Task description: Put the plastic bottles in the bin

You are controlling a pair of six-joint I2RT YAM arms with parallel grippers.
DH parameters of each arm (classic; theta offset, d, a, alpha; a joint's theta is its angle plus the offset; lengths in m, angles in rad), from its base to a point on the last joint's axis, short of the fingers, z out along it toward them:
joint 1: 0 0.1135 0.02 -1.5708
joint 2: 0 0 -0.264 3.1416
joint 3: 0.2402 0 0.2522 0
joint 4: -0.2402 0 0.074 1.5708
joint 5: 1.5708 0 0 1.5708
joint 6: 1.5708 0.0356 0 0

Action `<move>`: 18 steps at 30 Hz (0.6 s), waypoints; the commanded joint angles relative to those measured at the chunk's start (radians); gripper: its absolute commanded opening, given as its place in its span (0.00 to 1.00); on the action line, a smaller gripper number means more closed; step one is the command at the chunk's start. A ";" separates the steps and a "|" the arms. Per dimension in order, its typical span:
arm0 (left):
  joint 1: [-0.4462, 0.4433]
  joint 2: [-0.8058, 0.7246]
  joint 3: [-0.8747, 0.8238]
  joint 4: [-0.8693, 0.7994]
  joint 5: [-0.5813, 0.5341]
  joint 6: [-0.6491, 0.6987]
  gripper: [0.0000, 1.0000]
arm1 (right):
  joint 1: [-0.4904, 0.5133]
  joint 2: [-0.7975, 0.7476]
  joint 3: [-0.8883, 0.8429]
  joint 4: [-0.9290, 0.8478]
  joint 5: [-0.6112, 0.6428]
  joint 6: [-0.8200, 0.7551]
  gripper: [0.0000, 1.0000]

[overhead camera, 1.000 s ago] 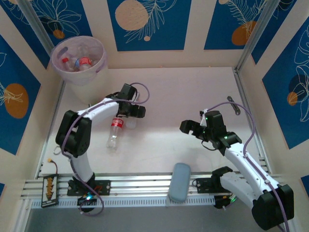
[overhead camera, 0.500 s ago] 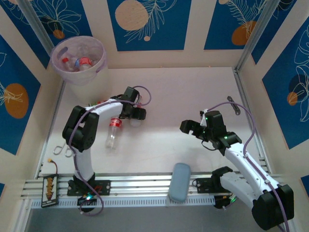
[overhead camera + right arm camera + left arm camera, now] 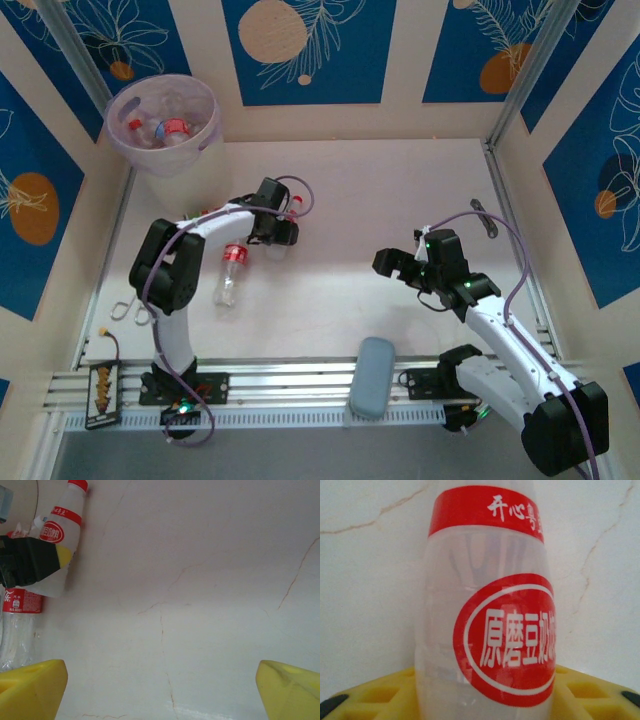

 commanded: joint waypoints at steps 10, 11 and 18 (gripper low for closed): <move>0.004 -0.241 0.396 -0.250 -0.012 0.179 0.52 | 0.015 0.011 0.018 -0.007 0.003 -0.002 0.97; 0.019 -0.253 0.440 -0.266 -0.014 0.195 0.52 | 0.017 0.012 0.018 -0.007 0.005 -0.004 0.97; 0.249 -0.283 0.697 -0.323 0.004 0.199 0.46 | 0.017 0.012 0.016 -0.009 0.009 -0.016 0.97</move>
